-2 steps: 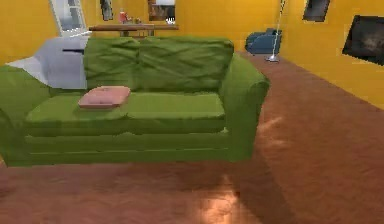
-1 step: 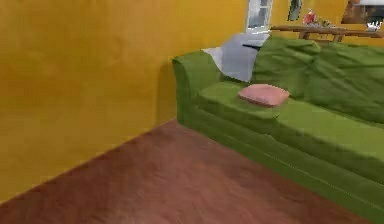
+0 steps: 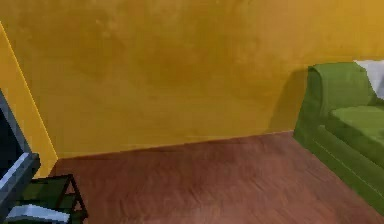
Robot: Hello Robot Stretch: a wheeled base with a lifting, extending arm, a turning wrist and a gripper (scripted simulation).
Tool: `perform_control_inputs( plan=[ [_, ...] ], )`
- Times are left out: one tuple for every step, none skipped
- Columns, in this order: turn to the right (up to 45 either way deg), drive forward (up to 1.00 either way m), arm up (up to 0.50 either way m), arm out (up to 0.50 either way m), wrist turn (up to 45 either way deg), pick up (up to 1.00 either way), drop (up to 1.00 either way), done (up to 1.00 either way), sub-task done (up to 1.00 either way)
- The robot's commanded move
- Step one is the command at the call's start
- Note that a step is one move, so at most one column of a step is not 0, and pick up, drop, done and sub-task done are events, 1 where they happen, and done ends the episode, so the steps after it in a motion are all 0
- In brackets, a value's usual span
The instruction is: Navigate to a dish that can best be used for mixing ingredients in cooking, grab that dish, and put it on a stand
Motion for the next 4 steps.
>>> perform_control_inputs(
  plan=[
    [0.0, 0.2, 0.0, 0.0, 0.0, 0.0, 0.0, 0.0, 0.0],
    [45.0, 0.0, 0.0, 0.0, 0.0, 0.0, 0.0, 0.0, 0.0],
    [45.0, 0.0, 0.0, 0.0, 0.0, 0.0, 0.0, 0.0, 0.0],
    [42.0, 0.0, 0.0, 0.0, 0.0, 0.0, 0.0, 0.0, 0.0]
  ],
)
